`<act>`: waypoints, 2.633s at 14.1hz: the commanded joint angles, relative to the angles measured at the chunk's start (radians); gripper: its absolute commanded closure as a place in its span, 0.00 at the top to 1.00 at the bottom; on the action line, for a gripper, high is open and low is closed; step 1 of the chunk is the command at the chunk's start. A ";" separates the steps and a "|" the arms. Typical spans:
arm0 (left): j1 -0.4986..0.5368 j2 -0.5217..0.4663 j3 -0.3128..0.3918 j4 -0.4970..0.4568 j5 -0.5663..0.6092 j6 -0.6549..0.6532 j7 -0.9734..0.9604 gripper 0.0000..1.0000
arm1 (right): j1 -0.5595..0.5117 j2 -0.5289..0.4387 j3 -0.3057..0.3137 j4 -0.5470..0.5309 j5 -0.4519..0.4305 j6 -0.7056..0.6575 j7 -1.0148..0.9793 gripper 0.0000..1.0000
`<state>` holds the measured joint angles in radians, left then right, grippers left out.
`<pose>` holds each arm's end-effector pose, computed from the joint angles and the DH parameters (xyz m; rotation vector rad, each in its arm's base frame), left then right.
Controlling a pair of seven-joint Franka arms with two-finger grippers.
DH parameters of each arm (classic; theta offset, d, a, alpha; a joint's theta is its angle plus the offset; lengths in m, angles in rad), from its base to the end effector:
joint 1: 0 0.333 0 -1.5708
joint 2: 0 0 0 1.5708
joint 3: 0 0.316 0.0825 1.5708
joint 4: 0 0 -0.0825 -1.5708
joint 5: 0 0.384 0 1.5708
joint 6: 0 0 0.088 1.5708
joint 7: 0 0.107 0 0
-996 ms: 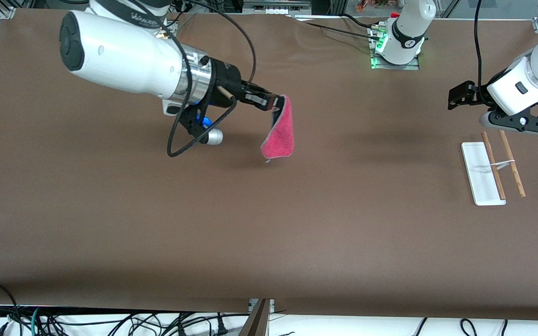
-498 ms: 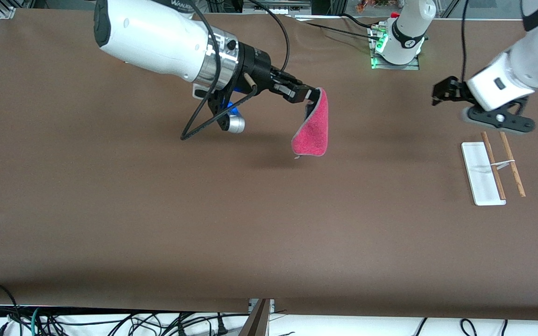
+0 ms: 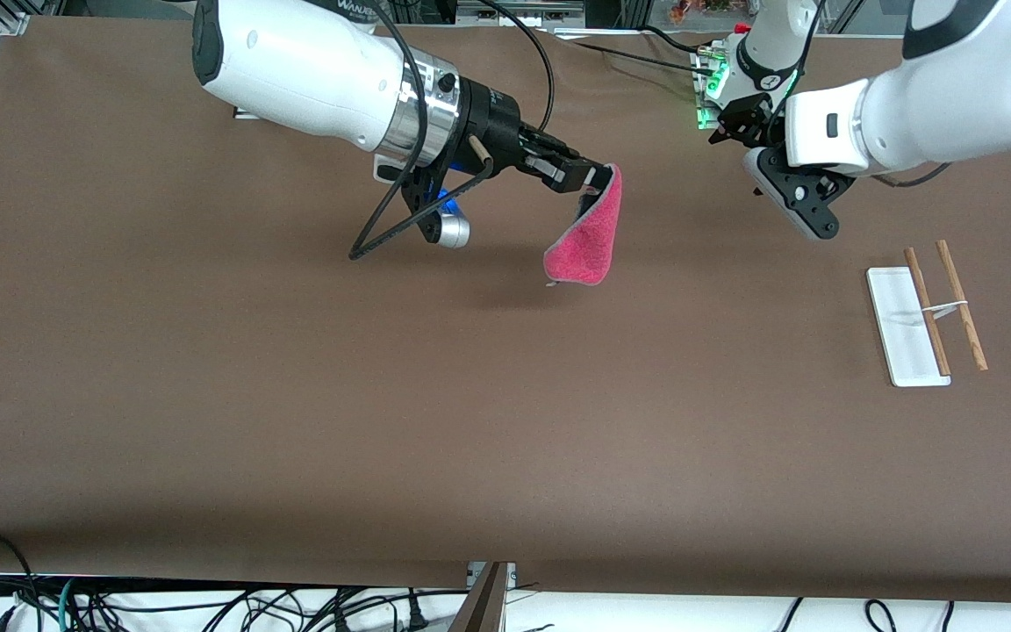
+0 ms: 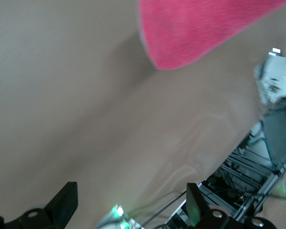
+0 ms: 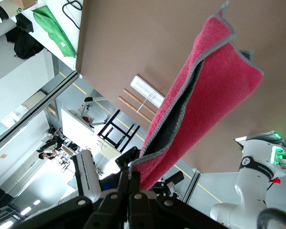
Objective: Pass towel and hang on rack
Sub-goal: 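Hold the towel with the right gripper while the left gripper reaches it, then grasp the towel with the left gripper while the right gripper releases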
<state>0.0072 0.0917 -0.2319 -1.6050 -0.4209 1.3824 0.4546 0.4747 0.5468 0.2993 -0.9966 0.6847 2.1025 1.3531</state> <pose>0.5300 -0.1667 0.5577 2.4864 -0.9016 -0.3446 0.5624 0.4836 0.6356 -2.0066 0.9086 0.5218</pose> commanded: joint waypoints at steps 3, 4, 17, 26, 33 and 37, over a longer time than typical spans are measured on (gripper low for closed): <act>0.034 0.095 0.000 0.014 -0.150 0.064 0.345 1.00 | 0.004 0.007 0.000 0.016 0.018 0.008 0.012 0.00; 0.034 0.120 0.000 0.011 -0.166 0.085 0.430 1.00 | 0.004 0.007 0.000 0.016 0.018 0.008 0.014 0.00; 0.002 0.138 -0.149 -0.268 -0.388 0.573 0.781 1.00 | -0.001 0.007 -0.002 0.016 0.019 0.008 0.009 0.00; 0.002 0.149 -0.193 -0.320 -0.452 0.685 0.834 0.87 | -0.002 0.007 -0.002 0.015 0.019 0.005 0.008 0.00; 0.011 0.145 -0.193 -0.316 -0.443 0.682 0.875 0.00 | -0.002 0.007 -0.002 0.015 0.019 0.005 0.008 0.00; 0.016 0.145 -0.195 -0.312 -0.446 0.681 0.886 0.00 | -0.002 0.007 -0.002 0.015 0.019 0.007 0.008 0.00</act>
<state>0.0089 0.2653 -0.4202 -1.8914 -0.8405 2.0532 1.3053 0.4732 0.5482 0.2959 -0.9966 0.6852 2.1057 1.3537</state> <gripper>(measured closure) 0.974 0.982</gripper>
